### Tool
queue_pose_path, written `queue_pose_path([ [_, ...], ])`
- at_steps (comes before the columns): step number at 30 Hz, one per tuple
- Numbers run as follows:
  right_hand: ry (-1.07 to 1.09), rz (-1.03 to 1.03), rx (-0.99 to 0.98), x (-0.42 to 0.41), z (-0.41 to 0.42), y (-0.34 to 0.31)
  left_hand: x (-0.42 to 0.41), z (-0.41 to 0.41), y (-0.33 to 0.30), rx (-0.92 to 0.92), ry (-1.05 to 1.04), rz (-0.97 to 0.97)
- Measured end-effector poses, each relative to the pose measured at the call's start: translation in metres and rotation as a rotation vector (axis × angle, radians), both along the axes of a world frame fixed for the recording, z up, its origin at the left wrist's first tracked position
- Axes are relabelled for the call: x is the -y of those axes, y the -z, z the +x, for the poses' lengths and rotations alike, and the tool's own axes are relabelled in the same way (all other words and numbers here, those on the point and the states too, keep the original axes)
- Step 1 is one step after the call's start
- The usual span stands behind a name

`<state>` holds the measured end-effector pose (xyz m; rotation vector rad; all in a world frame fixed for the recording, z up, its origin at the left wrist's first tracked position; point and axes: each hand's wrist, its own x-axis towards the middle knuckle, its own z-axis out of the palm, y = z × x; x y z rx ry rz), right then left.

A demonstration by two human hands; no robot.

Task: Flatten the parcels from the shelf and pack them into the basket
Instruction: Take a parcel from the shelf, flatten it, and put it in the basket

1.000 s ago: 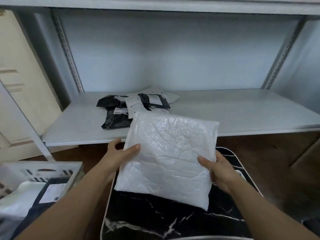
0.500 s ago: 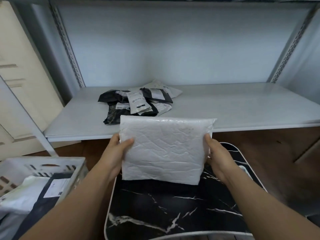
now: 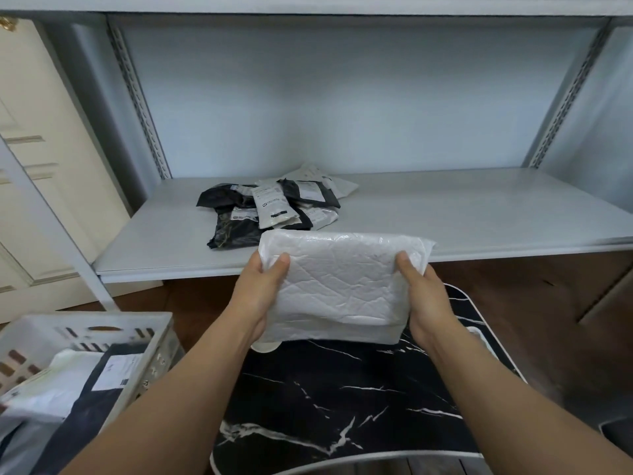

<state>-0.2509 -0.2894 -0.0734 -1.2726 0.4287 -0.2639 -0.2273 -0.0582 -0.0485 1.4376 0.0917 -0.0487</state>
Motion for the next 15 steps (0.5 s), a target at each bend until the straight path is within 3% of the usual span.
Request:
queue_pose_path([
  [6,0.052,0.082,0.064,0.014,-0.004,-0.018,-0.006,0.003,-0.019,0.033,0.029,-0.116],
  [9,0.047,0.056,0.021,0.019,-0.002,-0.024,-0.013,0.007,-0.026,0.047,0.017,-0.036],
  [12,0.065,-0.004,0.076,0.025,-0.006,-0.034,-0.015,0.005,-0.030,0.119,-0.044,0.212],
  [15,-0.233,0.137,0.158,0.039,-0.014,-0.043,-0.027,0.006,-0.039,0.125,-0.027,0.356],
])
